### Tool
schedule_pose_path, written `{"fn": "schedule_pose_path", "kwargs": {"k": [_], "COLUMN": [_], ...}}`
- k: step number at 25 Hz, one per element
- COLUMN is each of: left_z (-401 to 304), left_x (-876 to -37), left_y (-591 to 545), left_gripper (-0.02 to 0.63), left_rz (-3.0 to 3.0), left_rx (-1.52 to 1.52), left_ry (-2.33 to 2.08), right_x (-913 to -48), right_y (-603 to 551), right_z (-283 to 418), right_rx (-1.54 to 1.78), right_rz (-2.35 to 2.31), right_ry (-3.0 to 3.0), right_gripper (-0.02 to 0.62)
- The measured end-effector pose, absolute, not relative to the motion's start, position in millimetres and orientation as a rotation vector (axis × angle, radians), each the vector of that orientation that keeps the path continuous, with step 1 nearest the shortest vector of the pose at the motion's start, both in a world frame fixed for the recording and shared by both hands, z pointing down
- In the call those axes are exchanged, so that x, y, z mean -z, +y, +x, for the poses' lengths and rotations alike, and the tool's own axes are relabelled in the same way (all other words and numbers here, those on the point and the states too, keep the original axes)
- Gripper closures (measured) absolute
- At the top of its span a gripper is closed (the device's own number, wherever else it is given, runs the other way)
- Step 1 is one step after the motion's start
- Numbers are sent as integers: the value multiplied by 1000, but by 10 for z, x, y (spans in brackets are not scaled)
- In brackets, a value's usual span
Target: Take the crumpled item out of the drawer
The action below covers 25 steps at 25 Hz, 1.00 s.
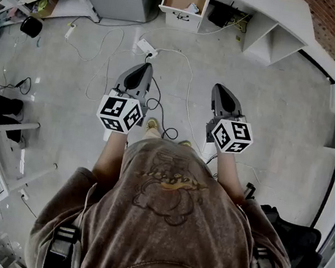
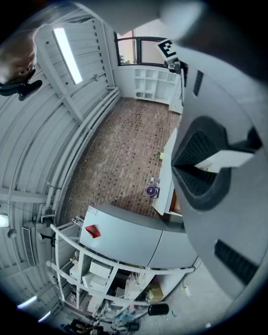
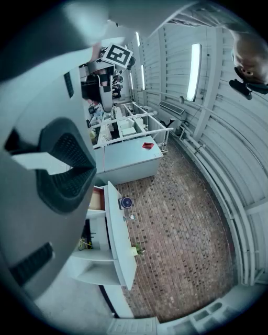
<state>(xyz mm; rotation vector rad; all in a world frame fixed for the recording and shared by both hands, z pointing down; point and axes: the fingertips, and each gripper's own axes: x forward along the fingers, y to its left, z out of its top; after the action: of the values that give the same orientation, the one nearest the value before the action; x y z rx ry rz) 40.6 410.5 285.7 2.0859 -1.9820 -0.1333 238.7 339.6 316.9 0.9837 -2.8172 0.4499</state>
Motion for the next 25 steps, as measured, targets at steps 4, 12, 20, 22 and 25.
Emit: {"fn": "schedule_pose_path", "kwargs": {"k": [4,12,20,22,25], "left_z": [369,282,102,27,-100], "left_x": [-2829,-2833,-2823,-2799,-2796], "left_y": [4136,4136,4042,4006,3949], "left_gripper": [603,603,603,603,603], "left_rz": [2080,2074,2097,2116,2148], "left_rx": [136,125,102,93,91], "left_ry": [-1991,-1997,-1986,-1975,-1947], "right_x": [-3142,-3153,-3229,-3228,-3246], "right_y": [3395,3386,3363,3354,3342], "right_z": [2347,2229,1985,1882,1731], "right_rx": [-456,-498,-554,-558,-557], "right_rz": [986,981,974,972,987], "right_ry": [-2817,-2829,-2826,-2825,-2820], "right_gripper": [600,600,598,598,598]}}
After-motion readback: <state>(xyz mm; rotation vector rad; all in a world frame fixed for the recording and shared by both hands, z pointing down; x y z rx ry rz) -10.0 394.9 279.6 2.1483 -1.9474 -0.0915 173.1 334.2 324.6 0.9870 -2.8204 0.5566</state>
